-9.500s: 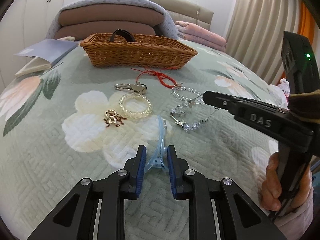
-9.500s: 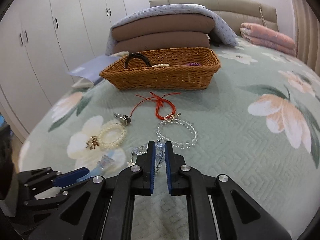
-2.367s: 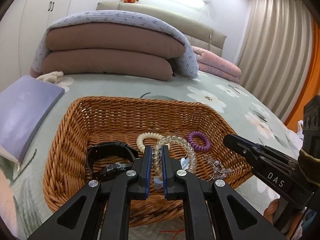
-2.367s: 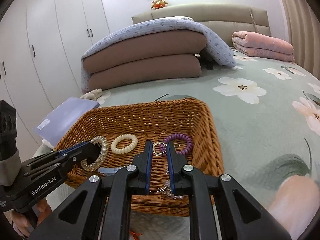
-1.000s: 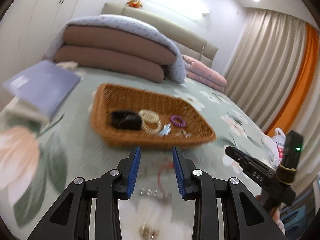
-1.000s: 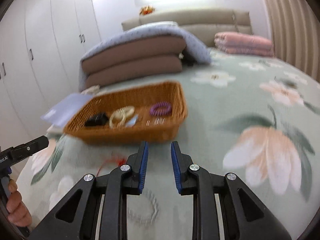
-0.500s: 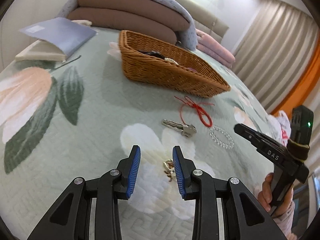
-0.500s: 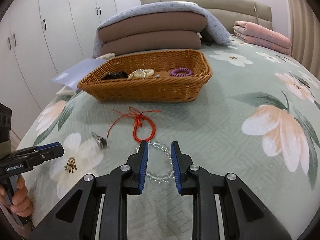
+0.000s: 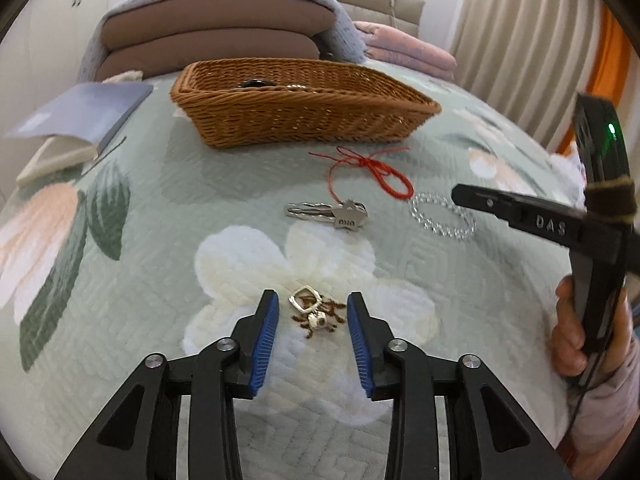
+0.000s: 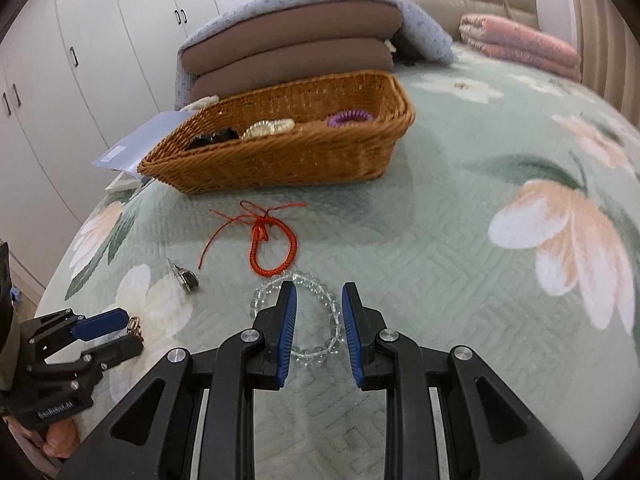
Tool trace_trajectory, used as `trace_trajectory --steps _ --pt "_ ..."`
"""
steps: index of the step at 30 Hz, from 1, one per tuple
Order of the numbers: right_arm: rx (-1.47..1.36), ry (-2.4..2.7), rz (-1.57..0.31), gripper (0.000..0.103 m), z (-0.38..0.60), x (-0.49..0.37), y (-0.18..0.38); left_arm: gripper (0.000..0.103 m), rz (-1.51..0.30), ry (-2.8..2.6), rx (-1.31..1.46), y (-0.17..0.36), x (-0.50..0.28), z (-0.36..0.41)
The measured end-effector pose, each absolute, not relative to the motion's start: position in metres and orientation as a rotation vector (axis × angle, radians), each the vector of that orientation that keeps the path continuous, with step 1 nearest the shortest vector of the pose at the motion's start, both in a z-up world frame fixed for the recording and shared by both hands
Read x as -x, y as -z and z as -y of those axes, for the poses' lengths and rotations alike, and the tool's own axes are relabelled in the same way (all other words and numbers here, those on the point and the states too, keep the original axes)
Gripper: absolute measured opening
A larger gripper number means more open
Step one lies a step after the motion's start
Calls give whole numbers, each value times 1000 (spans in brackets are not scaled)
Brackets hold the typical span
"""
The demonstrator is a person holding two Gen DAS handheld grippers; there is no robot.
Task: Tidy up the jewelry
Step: 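Grasp the gold charm with the left tool while the right tool grasps the clear bead bracelet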
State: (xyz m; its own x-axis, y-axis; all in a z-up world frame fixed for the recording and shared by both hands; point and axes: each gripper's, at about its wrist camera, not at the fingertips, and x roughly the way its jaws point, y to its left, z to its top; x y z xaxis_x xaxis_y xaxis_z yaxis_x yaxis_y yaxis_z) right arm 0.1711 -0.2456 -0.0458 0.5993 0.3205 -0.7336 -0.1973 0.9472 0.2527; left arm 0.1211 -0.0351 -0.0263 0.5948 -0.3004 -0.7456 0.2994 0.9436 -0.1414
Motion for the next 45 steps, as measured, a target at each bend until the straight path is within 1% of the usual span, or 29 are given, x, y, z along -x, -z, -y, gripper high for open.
trace_trajectory --steps 13,16,21,22,23,24,25,26,30,31,45 --pt "-53 -244 -896 28 231 -175 53 38 -856 318 -53 27 -119 41" --pt "-7 -230 -903 32 224 -178 56 38 -856 314 -72 27 -119 43" --pt "76 -202 -889 33 211 -176 56 38 -848 310 -88 28 -118 45" --pt "85 -203 -885 29 210 -175 56 34 -846 311 -87 28 -118 45" --pt "94 -209 -881 23 208 -174 56 26 -842 315 -86 27 -118 45" --pt "101 -212 -877 19 206 -173 55 23 -841 316 -86 27 -118 45" --pt "108 -218 -875 12 205 -171 55 18 -840 316 -88 27 -117 45" --pt "114 -223 -873 11 204 -171 55 15 -838 317 -87 27 -117 46" --pt "117 -235 -866 10 202 -167 54 12 -830 321 -70 26 -117 43" --pt "110 -245 -862 10 202 -166 53 10 -828 323 -65 25 -117 42" --pt "41 -289 -754 10 213 -150 28 10 -791 321 -7 18 -113 32"
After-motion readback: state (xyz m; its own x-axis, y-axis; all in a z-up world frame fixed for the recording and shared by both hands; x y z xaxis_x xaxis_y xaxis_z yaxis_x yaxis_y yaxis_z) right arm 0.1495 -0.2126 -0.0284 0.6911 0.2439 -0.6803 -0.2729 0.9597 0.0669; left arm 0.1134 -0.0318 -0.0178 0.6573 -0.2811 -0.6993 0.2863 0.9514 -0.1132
